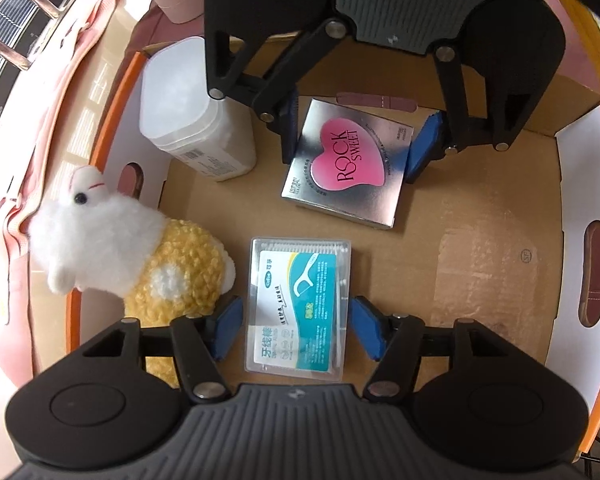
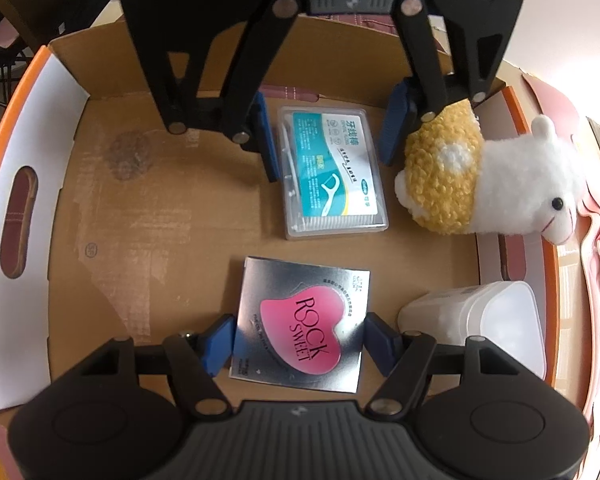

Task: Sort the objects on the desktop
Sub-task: 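Open left gripper releasing the floss pack while right gripper releases the heart box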

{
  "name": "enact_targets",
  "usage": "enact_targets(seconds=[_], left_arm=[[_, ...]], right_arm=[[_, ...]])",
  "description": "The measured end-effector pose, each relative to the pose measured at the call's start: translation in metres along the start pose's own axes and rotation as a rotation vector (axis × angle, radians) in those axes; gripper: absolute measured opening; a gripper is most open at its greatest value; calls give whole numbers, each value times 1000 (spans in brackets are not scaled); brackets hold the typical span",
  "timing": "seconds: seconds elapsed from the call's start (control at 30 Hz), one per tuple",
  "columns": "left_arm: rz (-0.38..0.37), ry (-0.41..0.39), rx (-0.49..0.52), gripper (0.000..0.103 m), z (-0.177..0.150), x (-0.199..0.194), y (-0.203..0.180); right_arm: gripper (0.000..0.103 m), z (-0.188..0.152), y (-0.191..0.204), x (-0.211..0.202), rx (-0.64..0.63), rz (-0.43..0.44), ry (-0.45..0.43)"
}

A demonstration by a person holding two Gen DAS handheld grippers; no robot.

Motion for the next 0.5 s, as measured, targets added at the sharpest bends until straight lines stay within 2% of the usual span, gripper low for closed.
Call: enact_targets(seconds=[0.5], left_arm=[[10,-61,-44,63,9,-26,-4]], right_arm=[[68,-35,18,-20,32,9,9]])
Point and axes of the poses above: each gripper's, at about its wrist camera, not at the fingertips, and x roughly the way its jaws point, y to its left, z to its top, the point moved 9 cm from there along x, roughly the way its jaws point, and after that the axes turned 10 degrees about -x, right-handed, at the moved point
